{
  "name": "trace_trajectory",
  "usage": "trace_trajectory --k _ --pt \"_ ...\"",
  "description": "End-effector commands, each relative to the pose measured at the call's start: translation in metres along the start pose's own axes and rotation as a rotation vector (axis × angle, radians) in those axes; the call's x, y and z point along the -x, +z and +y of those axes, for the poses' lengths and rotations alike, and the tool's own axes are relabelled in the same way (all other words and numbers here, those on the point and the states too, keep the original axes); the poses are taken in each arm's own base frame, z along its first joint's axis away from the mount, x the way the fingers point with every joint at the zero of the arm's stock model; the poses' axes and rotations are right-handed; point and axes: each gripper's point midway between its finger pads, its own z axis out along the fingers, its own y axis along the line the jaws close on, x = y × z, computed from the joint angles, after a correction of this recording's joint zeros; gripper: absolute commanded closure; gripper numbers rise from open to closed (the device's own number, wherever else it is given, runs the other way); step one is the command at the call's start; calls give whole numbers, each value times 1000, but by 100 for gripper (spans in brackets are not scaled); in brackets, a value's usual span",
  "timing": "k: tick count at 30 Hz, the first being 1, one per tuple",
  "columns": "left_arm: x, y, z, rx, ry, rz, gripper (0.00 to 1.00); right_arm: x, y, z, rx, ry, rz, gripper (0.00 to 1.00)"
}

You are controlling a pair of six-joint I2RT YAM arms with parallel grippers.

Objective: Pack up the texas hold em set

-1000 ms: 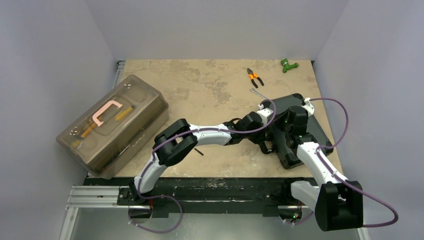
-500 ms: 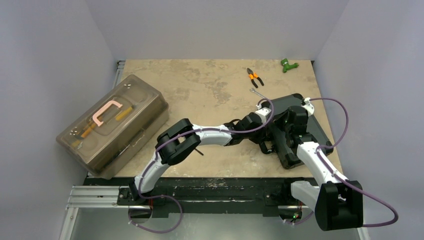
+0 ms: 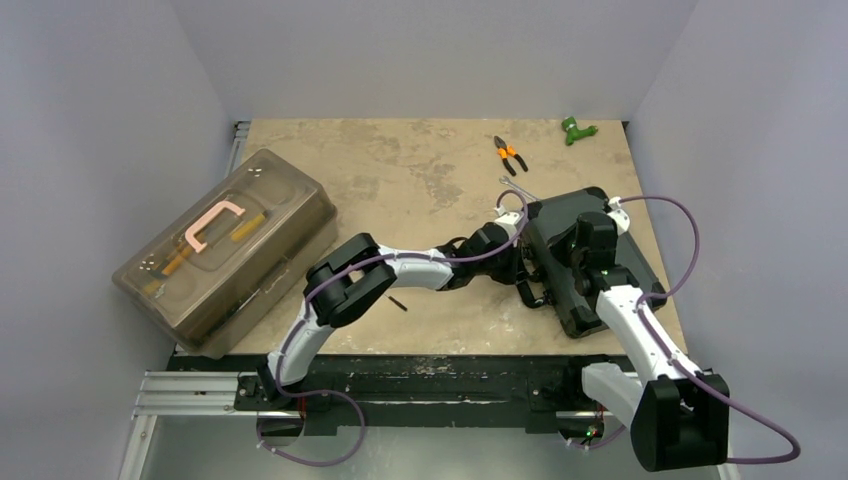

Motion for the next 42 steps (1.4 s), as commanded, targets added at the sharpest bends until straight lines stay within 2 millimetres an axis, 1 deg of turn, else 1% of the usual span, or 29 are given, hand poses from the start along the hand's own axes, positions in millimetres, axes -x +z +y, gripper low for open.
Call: trace_trajectory --k 1,6,9,12,13,14,16,19,20,22,25,28,29,35,39,42 --pt "28 -32 -17 -53 -17 -8 96 -46 -20 -69 -264 -144 194 100" --pt "53 -68 -35 -138 -61 -5 85 -39 -30 -51 -189 -222 225 100" --pt "67 -98 -36 -177 -111 -15 84 -39 -39 -43 -183 -272 262 100" --pt "80 -137 -31 -207 -163 -46 81 -42 -53 -27 -199 -352 268 100" --pt "83 -151 -31 -214 -173 -55 79 -43 -59 -21 -208 -391 264 100" --pt "85 -163 -30 -218 -180 -67 77 -49 -65 -14 -210 -440 279 100" --pt "87 -186 -31 -219 -183 -81 72 -55 -73 -11 -243 -494 315 100" --pt "85 -211 -34 -229 -170 -79 67 -70 -78 -8 -222 -610 393 100" --pt "84 -218 -37 -243 -165 -78 66 -72 -78 -9 -233 -638 401 100" --pt "84 -232 -43 -271 -152 -84 64 -69 -75 -12 -274 -673 398 100" --pt "81 -244 -46 -277 -130 -85 63 -69 -69 -13 -311 -718 417 100" --pt "77 -251 -46 -273 -111 -80 62 -75 -60 -16 -347 -757 447 100" --pt "76 -252 -47 -277 -106 -78 62 -74 -57 -16 -360 -765 438 100" --pt "67 -256 -49 -314 -114 -67 62 -73 -38 -3 -365 -770 415 100" --pt "57 -253 -38 -285 -120 -62 61 -67 -25 -3 -413 -797 382 100" --pt "53 -253 -35 -281 -125 -57 61 -64 -15 -9 -451 -809 385 100"
